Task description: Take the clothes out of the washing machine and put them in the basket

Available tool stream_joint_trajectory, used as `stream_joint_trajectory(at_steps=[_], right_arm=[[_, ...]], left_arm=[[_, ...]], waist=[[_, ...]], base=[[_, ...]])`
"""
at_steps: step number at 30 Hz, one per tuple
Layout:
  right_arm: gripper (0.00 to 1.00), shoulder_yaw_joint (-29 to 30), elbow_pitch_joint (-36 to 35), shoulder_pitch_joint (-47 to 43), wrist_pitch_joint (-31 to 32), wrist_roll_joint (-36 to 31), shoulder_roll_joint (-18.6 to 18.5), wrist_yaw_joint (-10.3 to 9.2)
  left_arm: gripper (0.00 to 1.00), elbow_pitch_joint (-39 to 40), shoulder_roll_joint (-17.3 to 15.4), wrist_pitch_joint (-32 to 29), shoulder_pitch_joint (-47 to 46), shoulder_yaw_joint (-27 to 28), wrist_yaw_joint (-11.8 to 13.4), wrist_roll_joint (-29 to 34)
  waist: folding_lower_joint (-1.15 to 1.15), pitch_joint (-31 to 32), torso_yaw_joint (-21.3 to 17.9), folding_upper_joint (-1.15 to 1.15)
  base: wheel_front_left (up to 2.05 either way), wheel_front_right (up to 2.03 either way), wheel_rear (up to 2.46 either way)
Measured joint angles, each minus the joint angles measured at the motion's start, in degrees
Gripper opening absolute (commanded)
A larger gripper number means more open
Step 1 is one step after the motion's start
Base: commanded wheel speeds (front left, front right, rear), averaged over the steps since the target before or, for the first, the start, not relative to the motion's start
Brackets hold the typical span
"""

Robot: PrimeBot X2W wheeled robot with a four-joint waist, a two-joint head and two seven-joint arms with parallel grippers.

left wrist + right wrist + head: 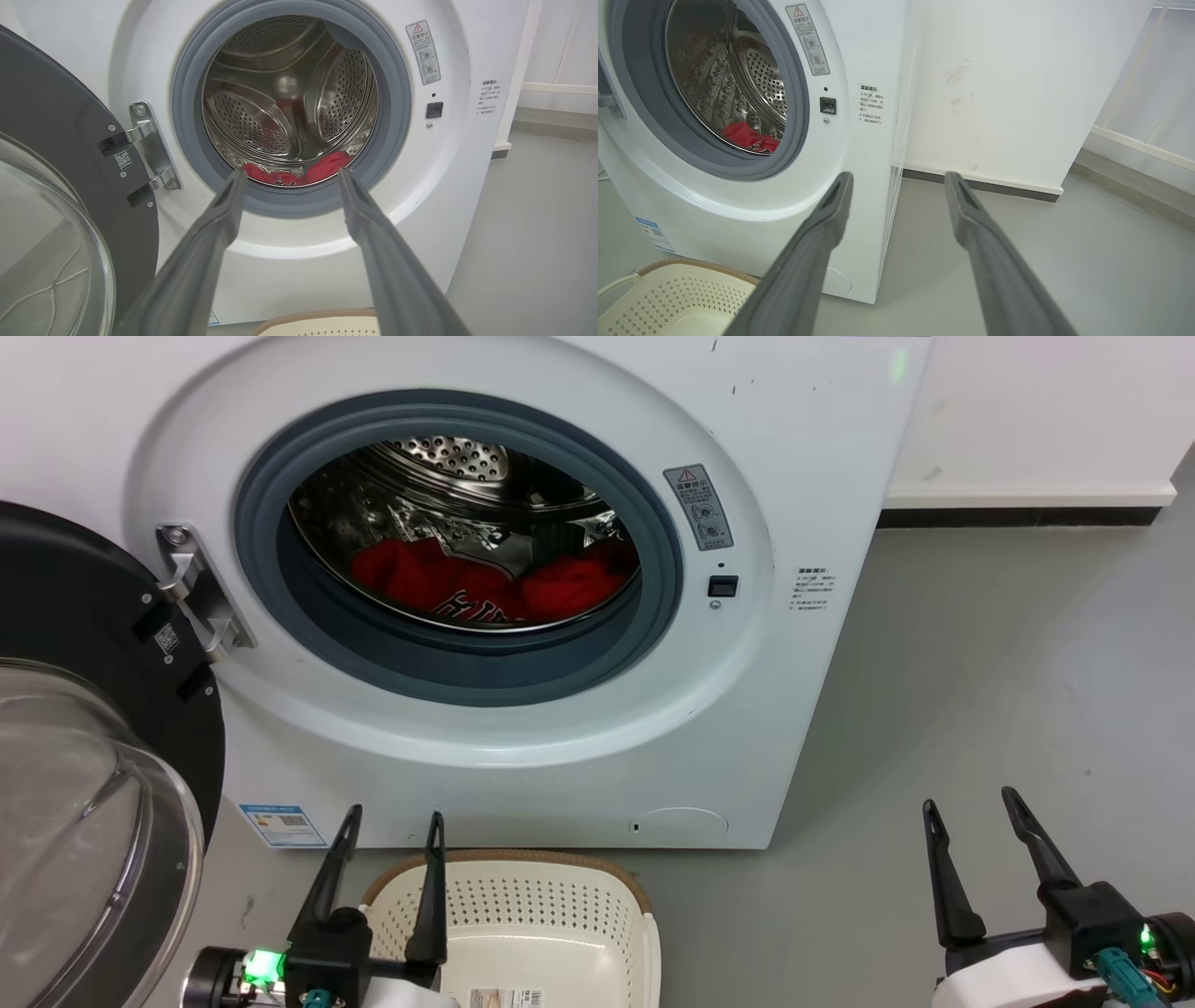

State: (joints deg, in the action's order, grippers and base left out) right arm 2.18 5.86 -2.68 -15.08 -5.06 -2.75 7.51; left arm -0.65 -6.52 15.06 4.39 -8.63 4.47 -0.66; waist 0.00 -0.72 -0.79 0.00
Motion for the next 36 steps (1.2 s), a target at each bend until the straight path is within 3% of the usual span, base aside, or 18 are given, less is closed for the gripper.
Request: stream_joint_trajectory(at_steps=[5, 9, 19, 26, 36], right_arm=[[1.00, 1.3, -0.2, 0.7, 0.0, 0.6, 0.0, 0.00], [1.00, 1.3, -0.5, 2.8, 0.0, 1.1, 0.0, 0.00], [1.00, 0.9, -1.5, 7.5, 0.0, 3.9, -0.1, 0.00], [1.00, -1.1, -2.1, 11.0, 0.0, 6.5, -0.1, 0.00], [1.00, -3.0, -4.8, 13.9, 0.0, 10.1, -0.2, 0.00]], left_arm=[[1.00, -4.1, -0.7, 0.0, -0.9, -0.2, -2.5, -0.3], [1.00, -8.2, -3.1, 0.0, -5.8, 0.1, -5.1, -0.2], [1.00, -22.0, -11.9, -0.5, -29.4, 1.4, -10.1, 0.0], [1.00, -32.3, -19.1, -12.9, -52.5, -1.2, -11.7, -1.1], [1.00, -40.1, -27.6, -32.2, -78.1, -15.5, -11.9, -7.4]], waist=[[0.00, -2.2, -0.9, 0.00], [0.00, -5.8, -2.1, 0.00], [0.01, -18.5, -6.4, 0.00], [0.02, -27.7, -9.9, 0.00], [0.02, -38.4, -15.0, 0.00]], base=[[0.00, 0.00, 0.00], [0.00, 0.00, 0.00], [0.00, 0.00, 0.00], [0.00, 0.00, 0.00], [0.00, 0.00, 0.00]])
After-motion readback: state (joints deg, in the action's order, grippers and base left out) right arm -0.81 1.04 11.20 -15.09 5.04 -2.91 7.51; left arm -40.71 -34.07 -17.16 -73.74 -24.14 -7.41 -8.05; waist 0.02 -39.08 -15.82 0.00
